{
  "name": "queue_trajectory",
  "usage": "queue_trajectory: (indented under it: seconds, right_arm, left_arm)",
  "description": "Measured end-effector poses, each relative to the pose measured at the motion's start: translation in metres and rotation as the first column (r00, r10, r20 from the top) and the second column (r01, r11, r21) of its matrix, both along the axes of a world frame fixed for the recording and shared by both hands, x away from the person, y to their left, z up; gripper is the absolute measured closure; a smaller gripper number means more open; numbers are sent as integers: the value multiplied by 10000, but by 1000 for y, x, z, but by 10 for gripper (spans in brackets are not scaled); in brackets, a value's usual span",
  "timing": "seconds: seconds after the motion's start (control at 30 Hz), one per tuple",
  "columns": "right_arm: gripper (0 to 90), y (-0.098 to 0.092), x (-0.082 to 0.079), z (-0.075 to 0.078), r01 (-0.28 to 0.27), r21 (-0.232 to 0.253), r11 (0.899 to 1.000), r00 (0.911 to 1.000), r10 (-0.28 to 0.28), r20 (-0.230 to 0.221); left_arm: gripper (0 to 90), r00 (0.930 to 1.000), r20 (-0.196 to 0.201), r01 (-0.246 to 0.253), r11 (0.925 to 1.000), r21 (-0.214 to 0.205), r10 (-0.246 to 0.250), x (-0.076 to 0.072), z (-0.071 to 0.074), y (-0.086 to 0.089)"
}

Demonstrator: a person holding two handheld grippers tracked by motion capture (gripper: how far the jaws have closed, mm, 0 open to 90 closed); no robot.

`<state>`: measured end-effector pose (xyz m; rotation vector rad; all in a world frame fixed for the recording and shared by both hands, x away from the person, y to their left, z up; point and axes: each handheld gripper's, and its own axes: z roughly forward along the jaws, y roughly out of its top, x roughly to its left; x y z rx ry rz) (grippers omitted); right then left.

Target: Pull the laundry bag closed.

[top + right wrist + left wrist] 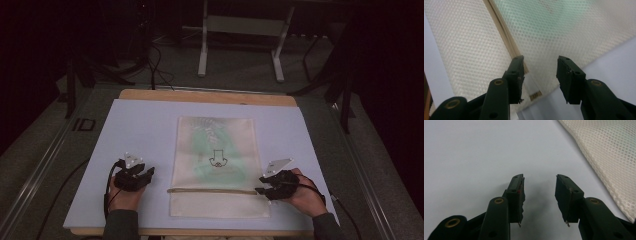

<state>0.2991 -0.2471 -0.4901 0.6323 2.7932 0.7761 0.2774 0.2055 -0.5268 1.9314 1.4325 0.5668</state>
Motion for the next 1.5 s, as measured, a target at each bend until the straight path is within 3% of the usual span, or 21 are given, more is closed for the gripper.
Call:
queue_trajectory:
  seconds: [0.73, 1.5]
  right_arm:
    - [568, 29, 2, 0, -734, 56, 9973, 9973, 735, -76]
    - [558, 64, 2, -2, -1572, 27, 9876, 9874, 1572, -190]
  left_arm:
    - [580, 9996, 115, 264, 9996, 26, -264, -1, 1, -2]
    - [577, 9995, 71, 317, 9995, 36, -317, -1, 1, -2]
